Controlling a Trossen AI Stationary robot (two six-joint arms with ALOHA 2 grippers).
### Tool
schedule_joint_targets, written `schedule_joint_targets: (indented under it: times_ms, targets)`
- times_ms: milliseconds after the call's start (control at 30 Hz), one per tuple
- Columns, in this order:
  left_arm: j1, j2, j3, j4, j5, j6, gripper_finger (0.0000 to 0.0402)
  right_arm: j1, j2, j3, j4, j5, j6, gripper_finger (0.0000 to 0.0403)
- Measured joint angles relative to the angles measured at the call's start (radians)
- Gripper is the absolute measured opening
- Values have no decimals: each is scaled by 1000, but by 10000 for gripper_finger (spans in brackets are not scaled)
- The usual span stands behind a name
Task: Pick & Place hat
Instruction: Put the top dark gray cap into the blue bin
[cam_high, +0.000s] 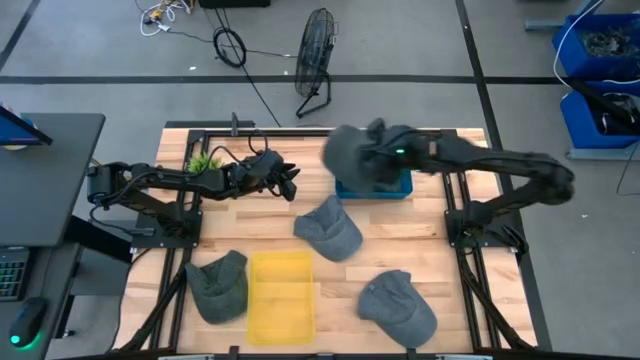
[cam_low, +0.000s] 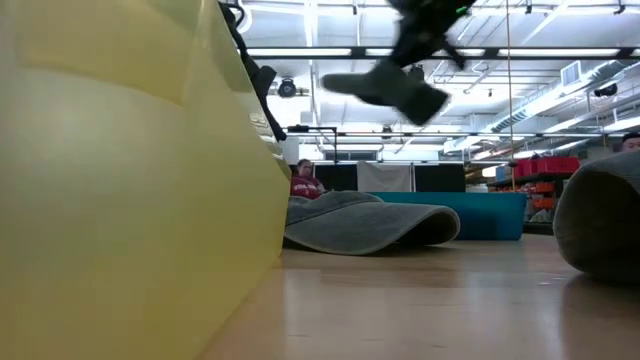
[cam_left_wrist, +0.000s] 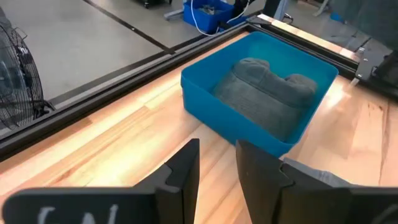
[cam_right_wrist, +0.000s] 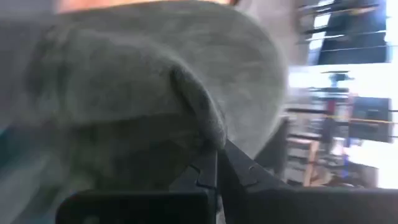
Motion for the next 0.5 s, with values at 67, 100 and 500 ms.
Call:
schedule_joint_targets:
  times_ms: [67, 100, 500]
  targets:
    - [0, 0, 0, 0, 0, -15, 110, -2, -64, -11, -145, 48, -48, 1]
    - [0, 0, 0, 1, 0, -25, 110, -2, -88, -19, -203, 83, -76, 1]
    - [0, 0, 0, 52, -3, -78, 110, -40, -135, -292, -58, 127, -339, 0]
